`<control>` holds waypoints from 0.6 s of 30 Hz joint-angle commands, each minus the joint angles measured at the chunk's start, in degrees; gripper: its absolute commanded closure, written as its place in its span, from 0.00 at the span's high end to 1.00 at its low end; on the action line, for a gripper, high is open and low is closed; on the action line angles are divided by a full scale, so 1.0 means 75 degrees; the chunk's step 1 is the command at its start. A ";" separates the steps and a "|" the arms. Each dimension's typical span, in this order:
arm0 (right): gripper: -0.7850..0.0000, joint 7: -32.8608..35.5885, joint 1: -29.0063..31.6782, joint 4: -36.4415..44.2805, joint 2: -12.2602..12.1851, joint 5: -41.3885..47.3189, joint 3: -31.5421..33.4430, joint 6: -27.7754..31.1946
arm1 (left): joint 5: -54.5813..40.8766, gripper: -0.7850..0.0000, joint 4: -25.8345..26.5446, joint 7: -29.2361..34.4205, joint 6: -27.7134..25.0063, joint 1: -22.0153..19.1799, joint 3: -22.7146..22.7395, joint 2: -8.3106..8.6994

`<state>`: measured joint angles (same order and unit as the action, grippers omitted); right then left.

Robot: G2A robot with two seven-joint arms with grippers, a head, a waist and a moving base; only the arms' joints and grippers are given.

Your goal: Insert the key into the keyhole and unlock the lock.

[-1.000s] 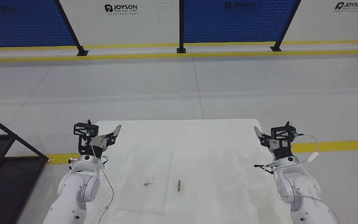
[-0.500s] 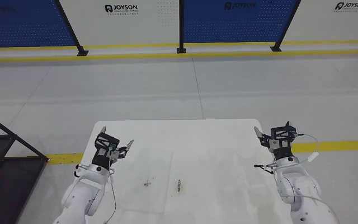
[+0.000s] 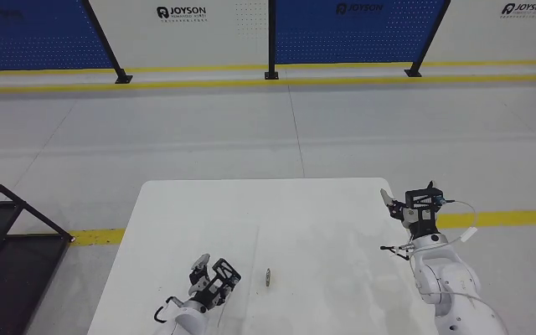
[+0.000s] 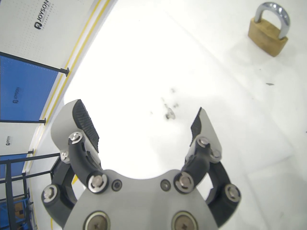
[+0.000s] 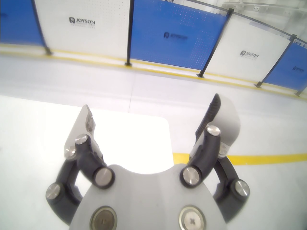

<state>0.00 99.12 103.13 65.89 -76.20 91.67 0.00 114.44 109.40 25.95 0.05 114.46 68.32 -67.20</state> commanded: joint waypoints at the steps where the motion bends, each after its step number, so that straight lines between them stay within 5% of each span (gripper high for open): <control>1: 1.00 0.0000 0.0000 0.0000 0.0000 0.0000 0.0000 0.0000 | -0.0055 0.83 -0.0260 0.0144 0.0219 -0.0225 -0.0231 -0.0059; 8: 1.00 0.0000 0.0000 0.0000 0.0000 0.0000 0.0000 0.0000 | -0.0085 0.58 -0.0704 0.0262 0.0884 -0.0649 -0.0546 -0.0191; 14: 1.00 0.0000 0.0000 0.0000 0.0000 0.0000 0.0000 0.0000 | -0.0540 0.50 -0.0675 0.0329 0.1025 -0.0666 -0.0520 -0.0243; 18: 1.00 0.0000 0.0000 0.0000 0.0000 0.0000 0.0000 0.0000 | -0.1413 0.53 -0.0439 0.0260 0.0579 -0.0489 -0.0259 -0.0224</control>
<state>0.00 99.12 103.13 65.89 -76.20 91.67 0.00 105.90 105.54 28.01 5.57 110.46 65.72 -68.96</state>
